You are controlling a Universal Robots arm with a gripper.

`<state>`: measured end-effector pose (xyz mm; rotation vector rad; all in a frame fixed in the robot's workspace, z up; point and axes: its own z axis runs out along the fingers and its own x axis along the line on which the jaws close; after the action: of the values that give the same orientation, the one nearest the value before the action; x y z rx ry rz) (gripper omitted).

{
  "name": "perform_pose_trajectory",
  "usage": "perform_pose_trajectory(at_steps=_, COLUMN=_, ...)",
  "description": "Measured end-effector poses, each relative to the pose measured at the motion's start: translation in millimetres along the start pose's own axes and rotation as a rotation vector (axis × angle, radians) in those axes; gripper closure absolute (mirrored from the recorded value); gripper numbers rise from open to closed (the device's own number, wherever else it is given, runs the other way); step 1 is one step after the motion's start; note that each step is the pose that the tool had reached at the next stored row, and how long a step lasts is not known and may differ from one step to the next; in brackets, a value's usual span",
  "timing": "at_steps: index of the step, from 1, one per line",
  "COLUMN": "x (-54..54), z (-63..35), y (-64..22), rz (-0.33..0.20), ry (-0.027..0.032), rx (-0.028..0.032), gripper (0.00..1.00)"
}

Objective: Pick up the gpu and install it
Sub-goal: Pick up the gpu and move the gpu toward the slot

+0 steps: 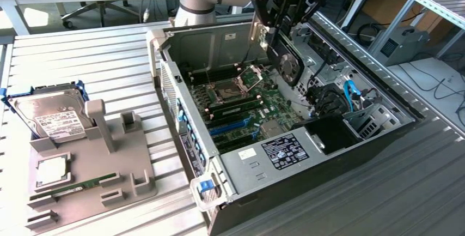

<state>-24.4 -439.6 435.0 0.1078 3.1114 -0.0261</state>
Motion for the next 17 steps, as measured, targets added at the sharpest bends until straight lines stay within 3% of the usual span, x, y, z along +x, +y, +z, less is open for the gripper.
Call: perform_pose_trajectory(at_steps=17, x=-12.6, z=0.5, y=0.9, rz=0.0, ry=-0.0003, rx=0.0042, gripper=0.73)
